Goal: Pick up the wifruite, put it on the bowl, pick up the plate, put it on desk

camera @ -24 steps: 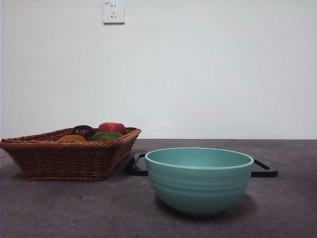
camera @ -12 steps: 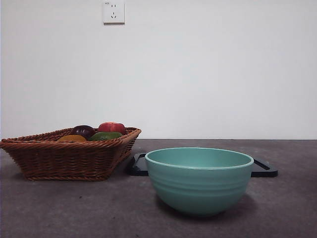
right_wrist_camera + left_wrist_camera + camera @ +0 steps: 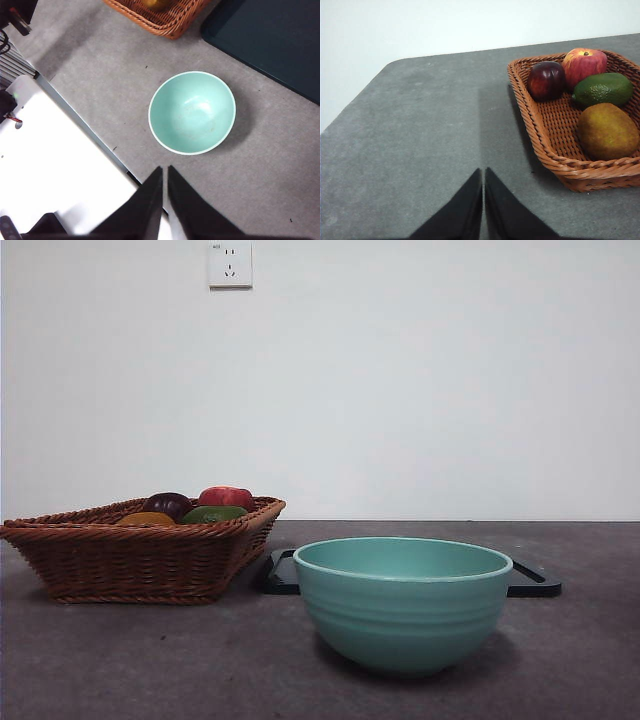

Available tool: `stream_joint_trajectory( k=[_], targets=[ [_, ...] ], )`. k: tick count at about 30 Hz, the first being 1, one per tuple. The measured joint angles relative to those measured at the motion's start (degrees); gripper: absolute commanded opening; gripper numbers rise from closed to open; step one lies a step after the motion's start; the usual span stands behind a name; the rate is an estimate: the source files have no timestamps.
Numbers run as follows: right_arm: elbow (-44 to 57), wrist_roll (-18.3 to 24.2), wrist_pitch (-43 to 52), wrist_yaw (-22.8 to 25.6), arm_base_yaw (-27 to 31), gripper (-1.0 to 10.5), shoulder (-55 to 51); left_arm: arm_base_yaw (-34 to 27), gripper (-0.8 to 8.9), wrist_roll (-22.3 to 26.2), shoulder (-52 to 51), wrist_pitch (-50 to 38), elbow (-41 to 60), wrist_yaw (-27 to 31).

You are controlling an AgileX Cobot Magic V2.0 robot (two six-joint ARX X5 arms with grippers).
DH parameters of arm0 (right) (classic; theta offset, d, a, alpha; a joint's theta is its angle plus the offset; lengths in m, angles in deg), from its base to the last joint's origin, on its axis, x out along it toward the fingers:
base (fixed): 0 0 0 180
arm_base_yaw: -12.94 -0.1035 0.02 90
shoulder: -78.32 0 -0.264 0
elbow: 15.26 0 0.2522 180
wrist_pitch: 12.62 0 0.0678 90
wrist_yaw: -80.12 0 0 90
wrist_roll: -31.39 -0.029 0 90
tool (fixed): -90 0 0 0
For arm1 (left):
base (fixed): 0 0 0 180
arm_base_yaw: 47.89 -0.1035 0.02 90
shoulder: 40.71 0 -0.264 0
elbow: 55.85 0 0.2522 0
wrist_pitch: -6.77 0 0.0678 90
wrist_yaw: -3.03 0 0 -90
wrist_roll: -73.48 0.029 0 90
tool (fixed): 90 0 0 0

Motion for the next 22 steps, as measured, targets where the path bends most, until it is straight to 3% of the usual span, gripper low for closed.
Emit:
stream_joint_trajectory(
  k=[19,22],
  targets=[
    [0.00,0.00,0.00,0.00,0.00,0.1,0.00,0.00,0.08,-0.13,0.00,0.00,0.00,0.00],
    [0.00,2.14,0.92,1.66,0.57,0.1,-0.17,0.00,0.08,-0.15,0.00,-0.02,0.02,0.00]
  ],
)
